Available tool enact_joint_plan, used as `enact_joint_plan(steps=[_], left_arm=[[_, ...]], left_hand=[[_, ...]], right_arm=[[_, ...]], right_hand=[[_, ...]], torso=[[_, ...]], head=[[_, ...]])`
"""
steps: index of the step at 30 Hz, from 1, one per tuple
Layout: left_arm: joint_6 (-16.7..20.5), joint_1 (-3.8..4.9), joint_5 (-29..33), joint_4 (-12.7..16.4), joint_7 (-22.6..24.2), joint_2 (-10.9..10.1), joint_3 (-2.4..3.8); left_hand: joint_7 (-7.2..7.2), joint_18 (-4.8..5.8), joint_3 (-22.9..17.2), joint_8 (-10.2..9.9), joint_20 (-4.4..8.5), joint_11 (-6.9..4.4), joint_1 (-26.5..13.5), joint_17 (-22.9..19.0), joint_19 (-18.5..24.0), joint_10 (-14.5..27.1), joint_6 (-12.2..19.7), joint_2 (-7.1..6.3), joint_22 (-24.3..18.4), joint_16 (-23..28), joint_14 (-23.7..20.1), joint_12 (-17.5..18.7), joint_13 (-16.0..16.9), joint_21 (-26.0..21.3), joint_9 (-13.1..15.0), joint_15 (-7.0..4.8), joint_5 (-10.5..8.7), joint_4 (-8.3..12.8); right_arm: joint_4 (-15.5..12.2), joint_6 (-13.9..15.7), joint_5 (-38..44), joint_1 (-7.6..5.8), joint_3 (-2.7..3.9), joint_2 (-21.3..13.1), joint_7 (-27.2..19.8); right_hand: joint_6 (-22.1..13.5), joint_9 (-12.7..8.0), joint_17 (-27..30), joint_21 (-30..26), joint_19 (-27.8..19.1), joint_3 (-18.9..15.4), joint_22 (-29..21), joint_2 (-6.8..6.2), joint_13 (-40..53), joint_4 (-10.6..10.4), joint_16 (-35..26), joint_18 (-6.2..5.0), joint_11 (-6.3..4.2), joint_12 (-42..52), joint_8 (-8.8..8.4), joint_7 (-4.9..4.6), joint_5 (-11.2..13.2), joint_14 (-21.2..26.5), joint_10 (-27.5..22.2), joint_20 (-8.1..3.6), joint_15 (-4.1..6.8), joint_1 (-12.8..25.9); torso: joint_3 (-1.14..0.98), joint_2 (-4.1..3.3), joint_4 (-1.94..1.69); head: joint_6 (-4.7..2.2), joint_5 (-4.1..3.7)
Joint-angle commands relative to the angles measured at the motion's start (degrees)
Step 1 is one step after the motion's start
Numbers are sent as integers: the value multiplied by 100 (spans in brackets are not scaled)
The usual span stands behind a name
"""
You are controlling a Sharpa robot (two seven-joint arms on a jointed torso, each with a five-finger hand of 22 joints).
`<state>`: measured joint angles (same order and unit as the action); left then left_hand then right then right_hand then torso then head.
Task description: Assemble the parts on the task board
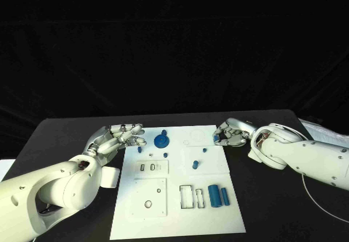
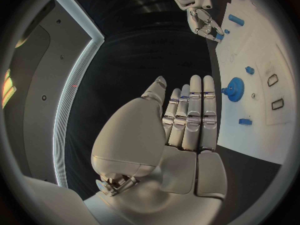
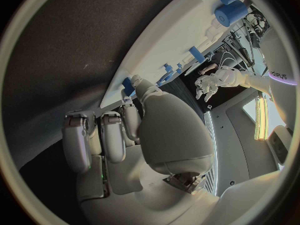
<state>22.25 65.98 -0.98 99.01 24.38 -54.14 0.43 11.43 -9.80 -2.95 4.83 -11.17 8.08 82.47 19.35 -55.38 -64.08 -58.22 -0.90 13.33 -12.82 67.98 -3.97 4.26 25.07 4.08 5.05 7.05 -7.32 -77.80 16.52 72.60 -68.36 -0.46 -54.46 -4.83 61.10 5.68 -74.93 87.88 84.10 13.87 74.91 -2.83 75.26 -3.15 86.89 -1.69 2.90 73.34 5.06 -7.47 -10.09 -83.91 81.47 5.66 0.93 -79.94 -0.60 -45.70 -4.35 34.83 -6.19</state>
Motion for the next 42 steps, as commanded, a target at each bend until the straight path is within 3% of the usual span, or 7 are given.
enact_joint_plan(steps=[1, 10, 17, 23, 27, 34, 42], left_arm=[[-106, 1, -26, 6, 23, 3, 3], [-103, 1, -26, 5, 21, 2, 3], [-106, 1, -26, 0, 16, 3, 3], [-122, 2, -26, -60, 24, 25, 3], [-147, 2, -25, -132, 51, 49, 3], [-138, 2, -1, -294, 84, 97, 3], [-134, 2, 19, -349, 97, 120, 3]], left_hand=[[38, -46, 2, -33, 0, 29, 10, 6, 59, 1, -10, 28, 6, 17, -40, 22, 4, 15, -3, -1, -7, 42], [38, -46, 2, -33, 0, 29, 10, 6, 59, 1, -10, 28, 6, 17, -40, 22, 4, 15, -3, -1, -7, 42], [37, -47, -4, -36, -1, 29, 16, 13, 64, 2, -13, 37, 9, 25, -41, 23, 4, 18, -3, -1, -6, 49], [37, -47, -4, -36, -1, 29, 16, 13, 64, 2, -13, 37, 9, 25, -41, 23, 4, 18, -3, -1, -6, 49], [36, -47, -6, -37, -1, 29, 19, 16, 66, 1, -15, 40, 10, 27, -41, 22, 4, 19, -3, -1, -6, 51], [35, -47, -10, -38, -1, 28, 22, 19, 68, 0, -16, 45, 11, 30, -40, 22, 4, 20, -2, -1, -5, 54], [33, -48, -14, -38, -1, 27, 28, 22, 69, -1, -18, 50, 12, 32, -40, 22, 4, 21, -2, -2, -5, 59]], right_arm=[[11, -37, 91, 5, -1, 10, -1], [-99, 208, -1, 4, 2, 18, 25], [-607, 466, -292, -102, 24, -4, 592], [-1167, 364, -104, -246, 29, 182, 1260], [-1365, 279, 141, -271, 26, 495, 1618], [-1441, 194, 732, -168, -15, 1171, 2124], [-1360, 123, 1310, 40, -69, 1603, 2381]], right_hand=[[106, 22, -940, 12, 220, 101, 1034, 137, 249, 30, 34, 51, -60, 17, 45, 31, 110, -489, 34, -50, 55, -69], [347, 82, -953, 18, 231, 259, 1049, 274, 267, 99, 38, 54, -137, 28, 150, 129, 165, -493, 58, -104, 118, -71], [378, 99, -930, 3, 205, 282, 1016, 309, 242, 79, 25, 46, -158, -15, 164, 152, 165, -487, 49, -132, 142, 23], [328, 94, -877, -32, 145, 296, 939, 327, 147, 36, -5, 27, -153, -158, 129, 141, 178, -475, -20, -143, 143, 133], [321, 94, -860, -41, 129, 303, 919, 331, 99, 26, -15, 22, -152, -229, 123, 140, 185, -471, -56, -144, 143, 160], [315, 94, -828, -60, 96, 315, 878, 332, 35, 23, -32, 12, -152, -324, 118, 140, 186, -464, -104, -145, 143, 178], [317, 97, -814, -67, 86, 313, 865, 284, 27, 35, -43, 8, -153, -342, 114, 142, 181, -460, -112, -146, 145, 214]], torso=[[0, 1, 2], [-2, 3, 1], [12, 14, -4], [23, 35, -3], [34, 50, -26], [59, 58, -72], [53, 53, -47]], head=[[4, 2], [11, 13], [-3, 14], [1, 43], [29, 85], [94, 183], [176, 308]])
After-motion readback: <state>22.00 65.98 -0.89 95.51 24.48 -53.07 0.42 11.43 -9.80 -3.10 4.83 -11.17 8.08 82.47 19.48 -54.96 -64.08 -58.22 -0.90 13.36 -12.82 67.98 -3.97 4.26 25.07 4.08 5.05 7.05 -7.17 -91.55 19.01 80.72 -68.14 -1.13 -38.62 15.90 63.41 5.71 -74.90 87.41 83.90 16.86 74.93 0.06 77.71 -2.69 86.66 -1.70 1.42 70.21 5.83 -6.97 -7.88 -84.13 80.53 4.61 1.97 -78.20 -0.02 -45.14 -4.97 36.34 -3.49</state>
